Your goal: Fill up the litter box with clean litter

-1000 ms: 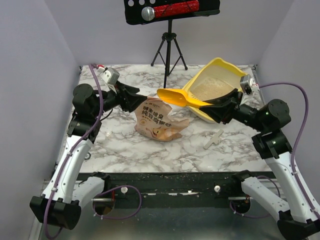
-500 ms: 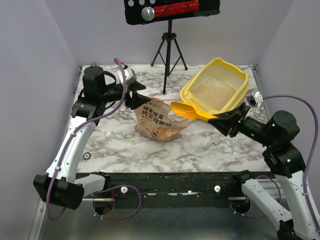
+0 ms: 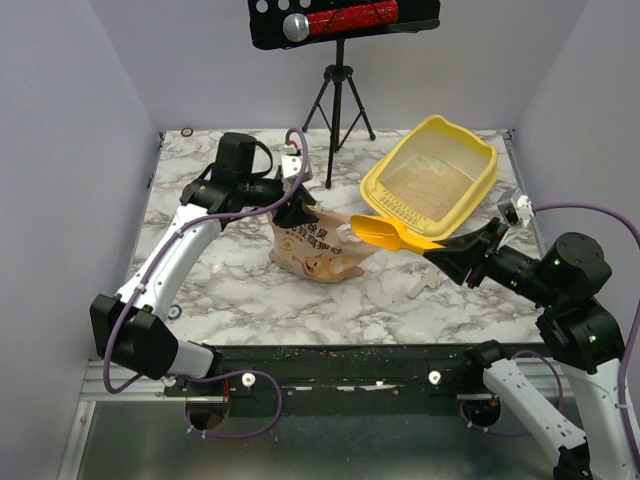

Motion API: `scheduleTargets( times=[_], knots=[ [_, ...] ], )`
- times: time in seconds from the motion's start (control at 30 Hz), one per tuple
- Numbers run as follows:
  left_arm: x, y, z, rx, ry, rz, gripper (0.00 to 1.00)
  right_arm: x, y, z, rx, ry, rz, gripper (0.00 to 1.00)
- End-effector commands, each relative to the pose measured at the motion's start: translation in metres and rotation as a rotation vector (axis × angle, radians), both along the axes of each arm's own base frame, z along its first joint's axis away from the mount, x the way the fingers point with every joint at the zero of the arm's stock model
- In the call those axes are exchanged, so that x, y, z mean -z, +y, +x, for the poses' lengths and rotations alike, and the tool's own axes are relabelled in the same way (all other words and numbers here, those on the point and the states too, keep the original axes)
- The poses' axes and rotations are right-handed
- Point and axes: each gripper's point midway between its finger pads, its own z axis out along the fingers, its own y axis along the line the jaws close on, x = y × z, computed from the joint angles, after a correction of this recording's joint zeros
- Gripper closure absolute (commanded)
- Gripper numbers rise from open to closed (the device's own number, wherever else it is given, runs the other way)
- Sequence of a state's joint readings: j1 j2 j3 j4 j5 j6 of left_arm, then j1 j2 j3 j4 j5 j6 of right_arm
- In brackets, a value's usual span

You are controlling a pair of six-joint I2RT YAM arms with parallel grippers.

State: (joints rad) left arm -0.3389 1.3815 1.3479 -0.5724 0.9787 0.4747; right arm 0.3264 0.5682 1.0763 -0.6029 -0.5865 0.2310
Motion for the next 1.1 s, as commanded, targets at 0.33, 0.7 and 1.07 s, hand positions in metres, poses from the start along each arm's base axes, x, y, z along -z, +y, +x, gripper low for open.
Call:
scheduleTargets(
  times=[0.33,0.7,1.07],
  knots=[
    [0.042,0.023,0.000,-0.283,-0.181,0.281,1.00,0.026,-0.014,0.027,0.123,0.086,-0.108,1.00],
    [0.016,0.044,-0.029,-0.508,-0.358,0.120,1.00,0.037,0.001,0.028,0.013,0.144,-0.163,1.00],
    [0.018,0.042,-0.061,-0.466,-0.384,-0.058,1.00,0.050,0.025,0.022,-0.150,0.238,-0.181,1.00]
  ],
)
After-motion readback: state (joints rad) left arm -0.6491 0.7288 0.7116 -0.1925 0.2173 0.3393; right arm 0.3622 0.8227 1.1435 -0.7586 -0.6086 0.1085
